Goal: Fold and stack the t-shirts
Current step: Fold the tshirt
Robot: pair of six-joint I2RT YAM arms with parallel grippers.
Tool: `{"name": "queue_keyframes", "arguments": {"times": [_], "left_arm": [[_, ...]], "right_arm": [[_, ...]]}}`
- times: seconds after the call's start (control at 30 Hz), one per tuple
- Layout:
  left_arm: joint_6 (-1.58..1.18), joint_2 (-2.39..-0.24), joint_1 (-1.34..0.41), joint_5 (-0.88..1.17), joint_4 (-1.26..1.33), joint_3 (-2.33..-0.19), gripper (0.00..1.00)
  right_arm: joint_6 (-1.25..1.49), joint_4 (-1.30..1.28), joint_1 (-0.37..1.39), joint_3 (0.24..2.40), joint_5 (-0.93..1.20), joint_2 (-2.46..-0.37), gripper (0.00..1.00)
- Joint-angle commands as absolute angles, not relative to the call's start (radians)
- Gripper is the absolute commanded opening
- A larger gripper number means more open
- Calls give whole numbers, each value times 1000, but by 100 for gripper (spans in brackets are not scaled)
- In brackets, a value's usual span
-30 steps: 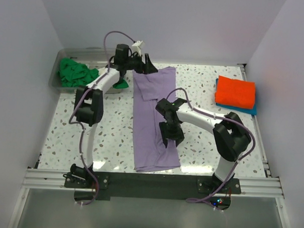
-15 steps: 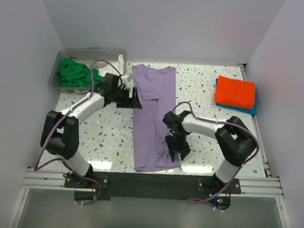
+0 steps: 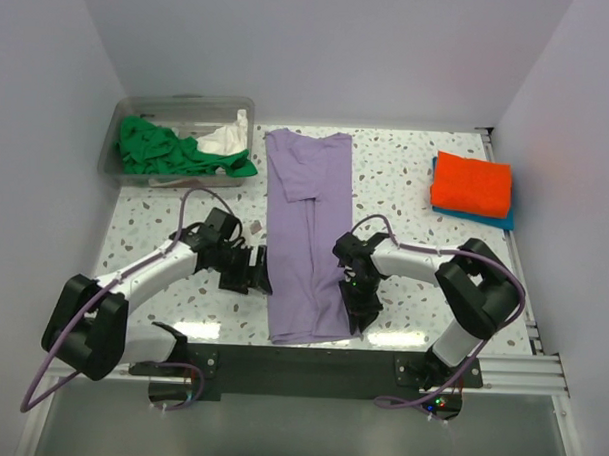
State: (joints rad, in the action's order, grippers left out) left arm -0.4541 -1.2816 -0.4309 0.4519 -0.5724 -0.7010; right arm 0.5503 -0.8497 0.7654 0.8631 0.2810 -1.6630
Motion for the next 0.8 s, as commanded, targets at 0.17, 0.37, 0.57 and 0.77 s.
{"name": "queue_keyframes", "arguments": {"times": [0.17,0.37,0.57,0.77], "left_arm": [[-538,-1276,-469,614,-531,-558,77],[-584,-1304,-511,687,-451,-514,76],[-614,-1390,-606,698,-416,-518,76],[-617,-1442,-638,666,-446,-537,69]], "right_arm": [[555,-813,765,842,324,-1632,19],[542,-816,765,850,336,-1647,19],[532,-830,765,867,341,-1649,19],[532,-834,765,868,344,-1643,19]]}}
